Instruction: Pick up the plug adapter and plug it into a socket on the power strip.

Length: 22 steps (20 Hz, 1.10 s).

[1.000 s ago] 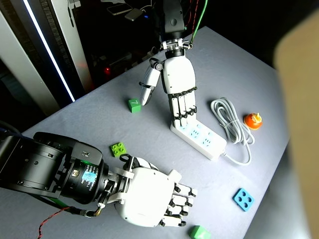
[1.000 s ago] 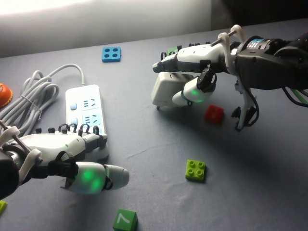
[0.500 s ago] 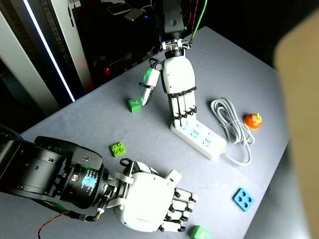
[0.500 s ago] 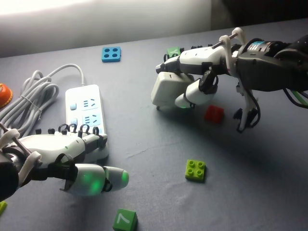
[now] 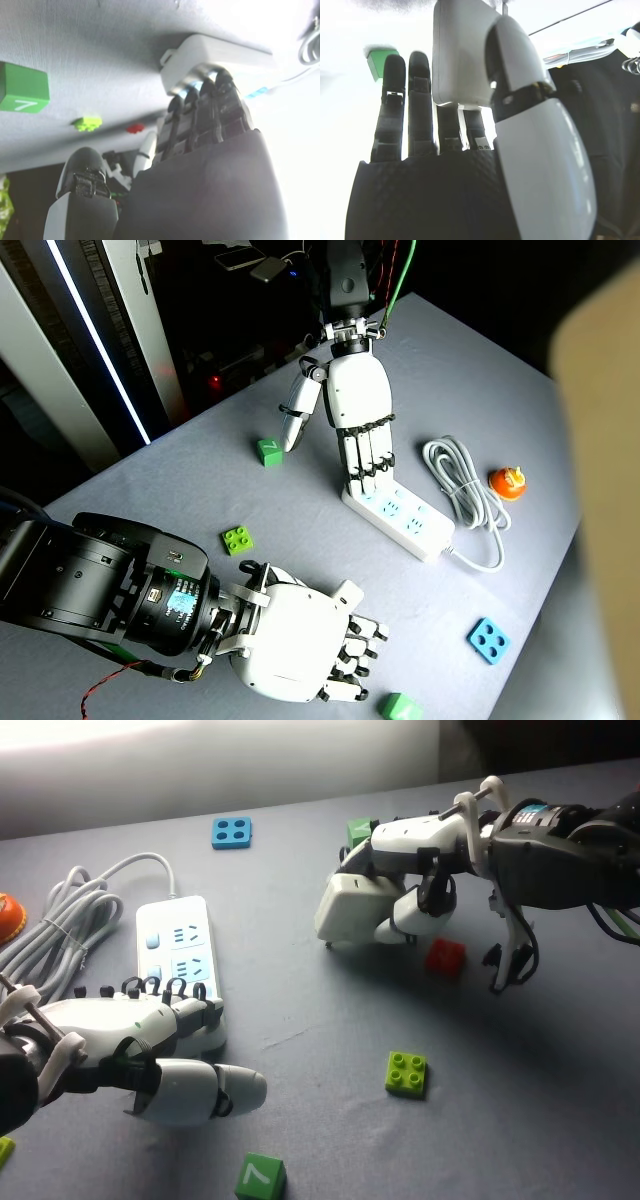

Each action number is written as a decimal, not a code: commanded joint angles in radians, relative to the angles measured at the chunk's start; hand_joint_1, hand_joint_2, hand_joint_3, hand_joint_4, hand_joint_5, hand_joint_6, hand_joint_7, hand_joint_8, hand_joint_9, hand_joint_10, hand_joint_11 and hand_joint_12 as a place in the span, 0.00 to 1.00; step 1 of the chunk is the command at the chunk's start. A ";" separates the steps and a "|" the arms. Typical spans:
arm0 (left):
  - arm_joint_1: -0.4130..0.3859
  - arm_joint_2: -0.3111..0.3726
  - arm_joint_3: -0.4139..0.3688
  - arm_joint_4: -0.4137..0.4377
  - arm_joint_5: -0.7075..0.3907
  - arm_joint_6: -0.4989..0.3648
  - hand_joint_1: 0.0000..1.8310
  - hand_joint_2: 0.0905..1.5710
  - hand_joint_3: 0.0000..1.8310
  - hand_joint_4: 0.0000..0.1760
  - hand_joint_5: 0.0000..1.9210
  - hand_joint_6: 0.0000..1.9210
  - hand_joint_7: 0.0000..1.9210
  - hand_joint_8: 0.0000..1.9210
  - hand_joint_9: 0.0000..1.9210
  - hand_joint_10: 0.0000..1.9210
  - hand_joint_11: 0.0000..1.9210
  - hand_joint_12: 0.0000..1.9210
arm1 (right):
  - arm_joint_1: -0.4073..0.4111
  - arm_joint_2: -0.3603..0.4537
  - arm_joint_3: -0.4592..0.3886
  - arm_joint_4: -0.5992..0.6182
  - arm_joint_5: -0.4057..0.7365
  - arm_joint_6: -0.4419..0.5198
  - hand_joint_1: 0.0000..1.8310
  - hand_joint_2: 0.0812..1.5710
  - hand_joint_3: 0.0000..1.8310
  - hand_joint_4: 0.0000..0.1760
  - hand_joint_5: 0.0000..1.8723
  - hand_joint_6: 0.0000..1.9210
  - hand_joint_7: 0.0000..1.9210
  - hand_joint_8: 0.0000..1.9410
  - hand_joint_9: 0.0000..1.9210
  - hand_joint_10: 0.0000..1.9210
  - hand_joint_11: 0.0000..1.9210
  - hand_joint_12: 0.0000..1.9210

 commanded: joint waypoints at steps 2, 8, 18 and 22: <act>-0.004 -0.004 0.008 0.008 -0.006 -0.005 0.00 0.73 0.00 0.00 0.00 0.00 0.00 0.00 0.00 0.00 0.00 0.00 | 0.010 0.000 0.002 0.004 0.098 0.008 0.68 0.73 0.00 0.00 0.42 0.01 0.46 0.01 0.48 0.02 0.27 0.57; -0.007 -0.005 0.010 0.008 -0.008 -0.005 0.00 0.73 0.00 0.00 0.00 0.00 0.00 0.00 0.00 0.00 0.00 0.00 | 0.007 -0.009 0.002 0.004 0.114 0.010 0.74 0.73 0.00 0.00 0.41 0.65 0.45 0.54 0.47 0.64 0.41 0.65; -0.016 -0.006 0.014 0.008 -0.008 -0.005 0.00 0.73 0.00 0.00 0.00 0.00 0.00 0.00 0.00 0.00 0.00 0.00 | 0.047 -0.008 0.001 0.004 0.170 0.009 0.67 0.69 0.00 0.00 0.54 0.44 0.53 0.54 0.49 0.49 0.39 0.77; -0.011 -0.007 0.013 0.008 -0.009 -0.005 0.00 0.73 0.00 0.00 0.00 0.00 0.00 0.00 0.00 0.00 0.00 0.00 | 0.075 -0.007 -0.001 0.004 0.189 0.002 0.73 0.70 0.00 0.00 0.47 0.50 0.51 0.52 0.47 0.65 0.40 0.74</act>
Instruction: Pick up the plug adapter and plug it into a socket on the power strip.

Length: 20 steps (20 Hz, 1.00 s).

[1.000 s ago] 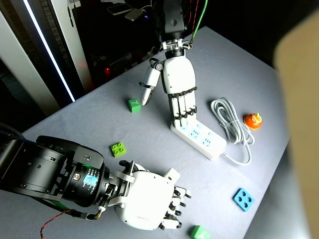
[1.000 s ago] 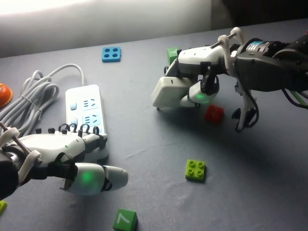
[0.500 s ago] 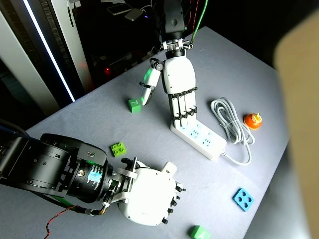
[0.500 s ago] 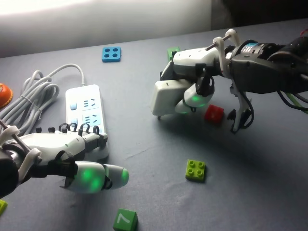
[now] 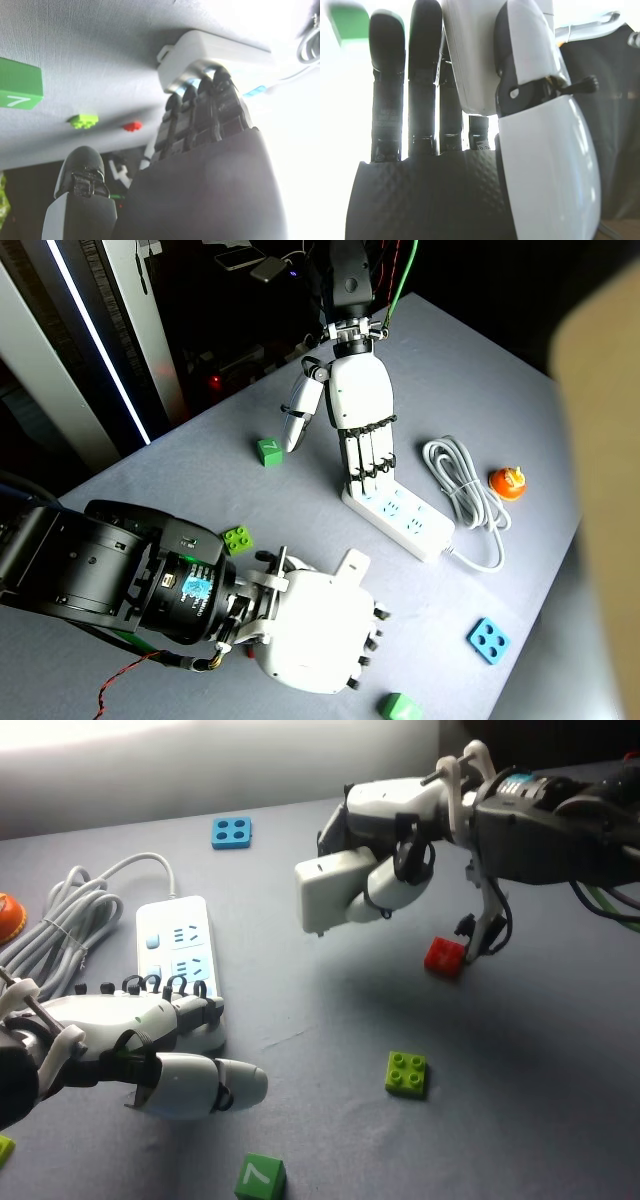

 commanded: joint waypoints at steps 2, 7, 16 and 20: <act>0.001 -0.006 0.005 0.012 -0.012 -0.004 0.00 0.73 0.00 0.00 0.00 0.00 0.00 0.00 0.00 0.00 0.00 0.00 | 0.026 0.006 -0.008 0.008 0.137 0.002 0.69 0.70 0.00 0.00 0.50 0.50 0.52 0.54 0.47 0.55 0.41 0.74; 0.000 -0.006 0.004 0.012 -0.012 -0.004 0.00 0.73 0.00 0.00 0.00 0.00 0.00 0.00 0.00 0.00 0.00 0.00 | 0.054 -0.027 -0.007 0.014 0.141 0.005 0.68 0.69 0.00 0.00 0.52 0.47 0.54 0.54 0.50 0.48 0.40 0.74; 0.001 -0.006 0.004 0.012 -0.012 -0.004 0.00 0.73 0.00 0.00 0.00 0.00 0.00 0.00 0.00 0.00 0.00 0.00 | 0.105 -0.158 0.096 0.053 0.146 0.005 0.67 0.70 0.00 0.00 0.50 0.48 0.52 0.58 0.47 0.52 0.40 0.75; 0.003 -0.006 0.003 0.012 -0.012 -0.004 0.00 0.73 0.00 0.00 0.00 0.00 0.00 0.00 0.00 0.00 0.00 0.00 | 0.113 -0.211 0.156 0.068 0.134 0.010 0.74 0.69 0.00 0.00 0.52 0.45 0.52 0.52 0.47 0.63 0.41 0.74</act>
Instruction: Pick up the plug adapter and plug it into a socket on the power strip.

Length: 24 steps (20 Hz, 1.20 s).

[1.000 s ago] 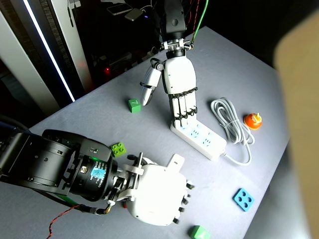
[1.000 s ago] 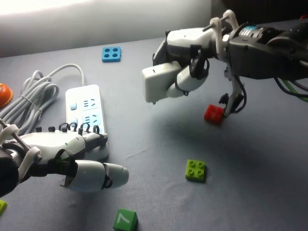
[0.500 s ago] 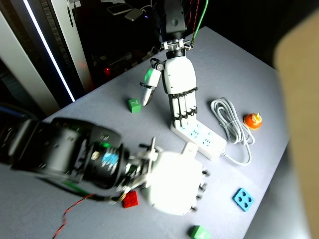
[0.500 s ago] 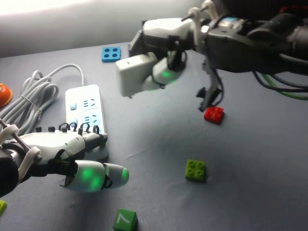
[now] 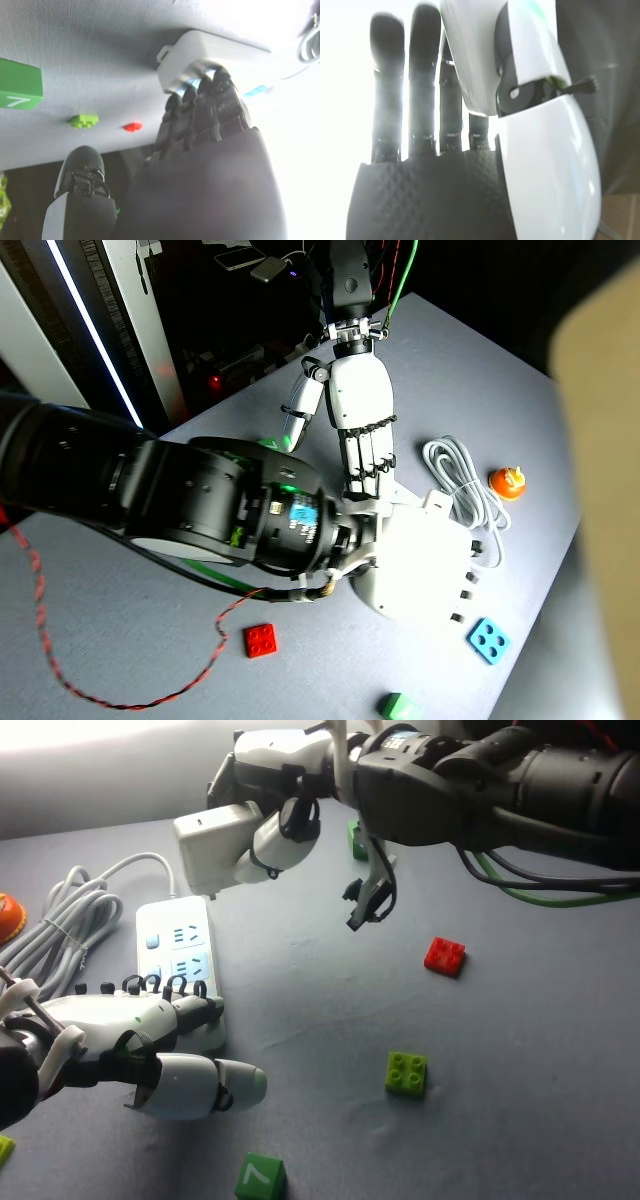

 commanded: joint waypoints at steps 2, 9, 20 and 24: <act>0.002 -0.006 0.004 0.010 -0.012 -0.004 0.00 0.73 0.00 0.00 0.00 0.00 0.00 0.00 0.00 0.00 0.00 0.00 | 0.018 -0.009 0.016 0.028 0.117 0.013 0.75 0.70 0.00 0.00 0.48 0.48 0.51 0.52 0.47 0.67 0.41 0.74; 0.003 0.001 0.003 0.010 -0.012 -0.006 0.00 0.74 0.00 0.00 0.00 0.00 0.00 0.00 0.00 0.00 0.00 0.00 | -0.004 -0.056 0.036 0.046 0.129 0.013 0.75 0.71 0.00 0.00 0.47 0.50 0.50 0.55 0.46 0.68 0.40 0.76; 0.006 0.002 0.001 0.010 -0.012 -0.006 0.00 0.73 0.00 0.00 0.00 0.00 0.00 0.00 0.00 0.00 0.00 0.00 | -0.037 -0.102 0.091 0.046 0.133 0.008 0.75 0.71 0.00 0.00 0.47 0.50 0.49 0.56 0.45 0.69 0.40 0.75; 0.007 0.002 0.001 0.010 -0.012 -0.006 0.00 0.73 0.00 0.00 0.00 0.00 0.00 0.00 0.00 0.00 0.00 0.00 | -0.033 -0.106 0.091 0.060 0.133 0.009 0.69 0.69 0.00 0.00 0.52 0.44 0.52 0.57 0.46 0.57 0.40 0.76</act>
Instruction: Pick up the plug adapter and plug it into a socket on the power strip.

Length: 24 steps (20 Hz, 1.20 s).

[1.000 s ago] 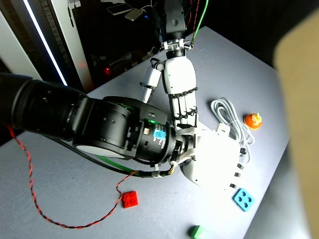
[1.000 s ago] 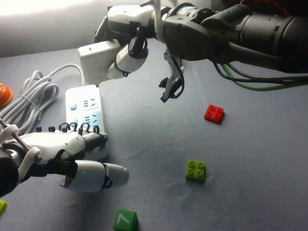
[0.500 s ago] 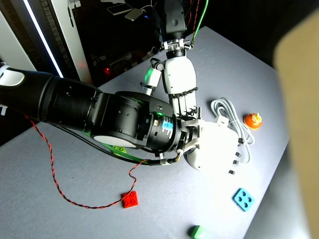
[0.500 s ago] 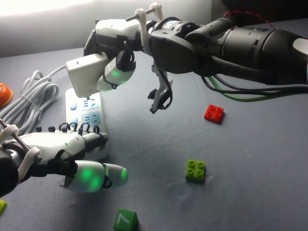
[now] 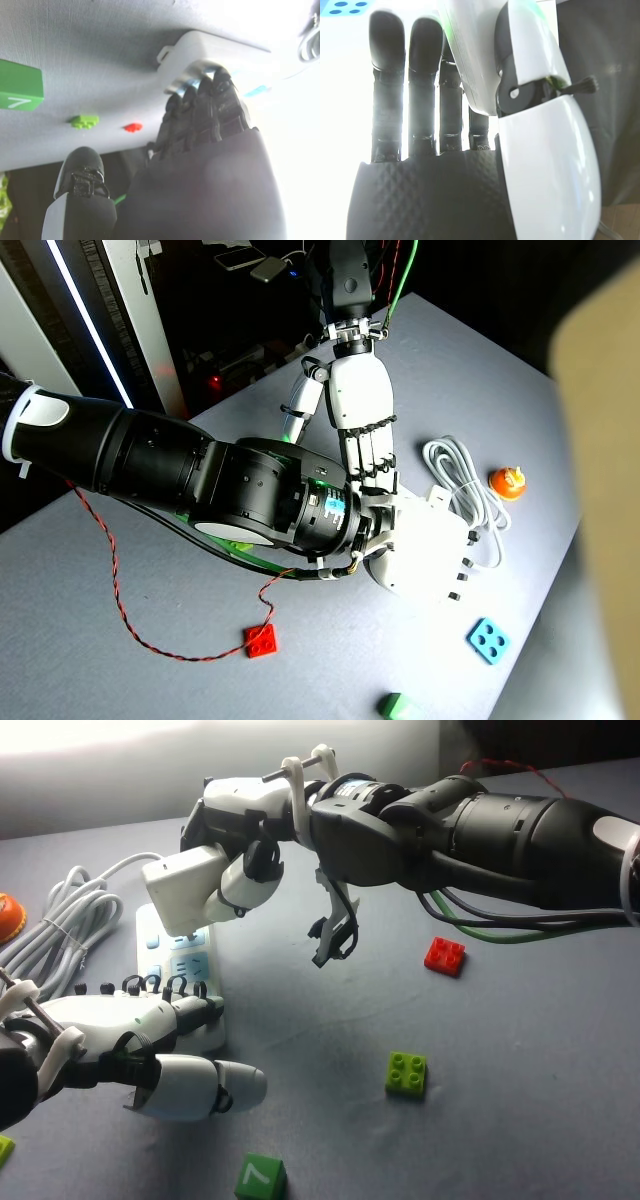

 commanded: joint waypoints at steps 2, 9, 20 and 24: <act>0.004 0.002 0.001 0.008 -0.012 -0.005 0.00 0.73 0.00 0.00 0.00 0.00 0.00 0.00 0.00 0.00 0.00 0.00 | 0.022 0.002 0.002 0.016 0.128 0.018 0.67 0.70 0.00 0.00 0.52 0.45 0.51 0.59 0.47 0.53 0.41 0.75; 0.004 0.003 0.002 0.008 -0.012 -0.005 0.00 0.72 0.00 0.00 0.00 0.00 0.00 0.00 0.00 0.00 0.00 0.00 | 0.058 0.026 0.001 -0.010 0.089 0.000 0.68 0.69 0.00 0.00 0.53 0.42 0.52 0.58 0.48 0.51 0.42 0.75; 0.007 0.004 0.003 0.009 -0.014 -0.005 0.00 0.72 0.00 0.00 0.00 0.00 0.00 0.00 0.00 0.00 0.00 0.00 | 0.093 0.035 -0.002 -0.169 0.029 0.023 0.68 0.69 0.00 0.00 0.55 0.40 0.53 0.57 0.47 0.51 0.40 0.77; 0.009 0.005 0.002 0.009 -0.014 -0.005 0.00 0.72 0.00 0.00 0.00 0.00 0.00 0.00 0.00 0.00 0.00 0.00 | 0.091 0.025 -0.005 -0.169 0.019 0.061 0.68 0.68 0.00 0.00 0.55 0.39 0.53 0.57 0.48 0.51 0.41 0.75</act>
